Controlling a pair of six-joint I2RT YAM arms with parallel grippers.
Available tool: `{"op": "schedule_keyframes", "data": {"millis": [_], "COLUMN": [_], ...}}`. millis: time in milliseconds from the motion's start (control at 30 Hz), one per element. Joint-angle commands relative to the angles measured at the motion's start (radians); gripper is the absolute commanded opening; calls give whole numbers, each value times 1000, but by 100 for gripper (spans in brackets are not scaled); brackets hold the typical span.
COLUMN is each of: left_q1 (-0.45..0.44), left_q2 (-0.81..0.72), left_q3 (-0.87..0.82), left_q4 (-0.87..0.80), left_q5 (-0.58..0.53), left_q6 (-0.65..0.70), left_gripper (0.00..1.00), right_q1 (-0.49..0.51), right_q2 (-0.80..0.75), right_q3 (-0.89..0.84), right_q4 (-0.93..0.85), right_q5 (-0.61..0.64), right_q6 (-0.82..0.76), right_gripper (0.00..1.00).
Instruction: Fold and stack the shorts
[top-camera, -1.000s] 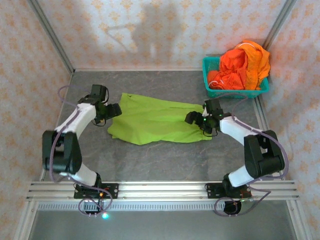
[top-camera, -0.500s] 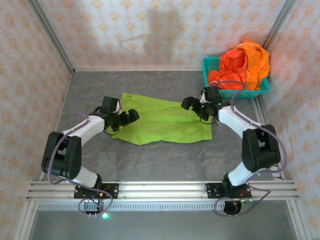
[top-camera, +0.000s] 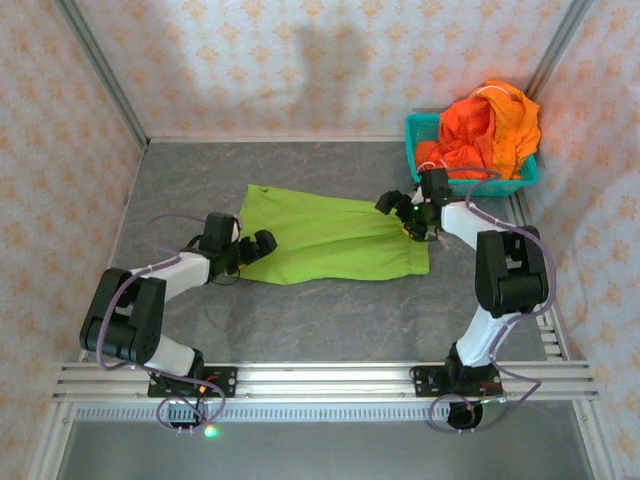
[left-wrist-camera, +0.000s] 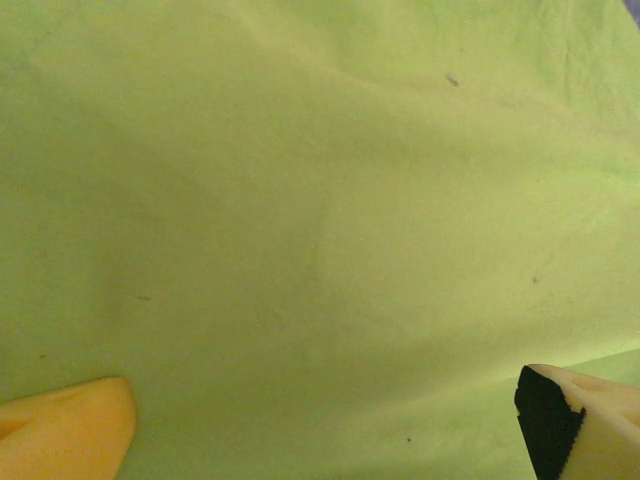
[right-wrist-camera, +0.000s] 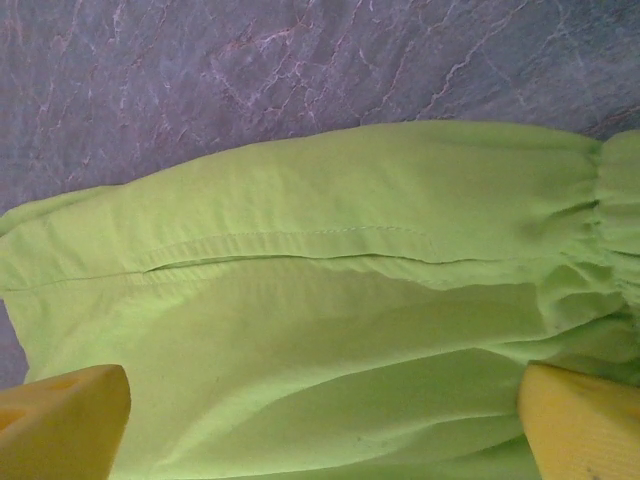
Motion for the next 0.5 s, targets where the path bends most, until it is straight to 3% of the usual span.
{"op": "schedule_keyframes", "data": {"millis": [0,200,367,467], "left_q1": [11,12,10,12], "left_q2": [5,-109,-339,-506], "left_q3": [-82,-143,-163,-135], "left_q4": [-114,-105,-151,-213], "left_q5": [-115,-162,-178,-176], "left_q6": [-20,-52,-40,-16], "left_gripper": [100,100,100,100], "right_q1": [-15,-14,-8,20], "right_q2": [30,4,-65,-202], "right_q3": [-4,-55,-71,-67], "right_q4": [14,61,54,5], "right_q5": [-1,-18,-53,10], "right_q6": [20,34,12,-55], "right_gripper": [99,99,99,99]}}
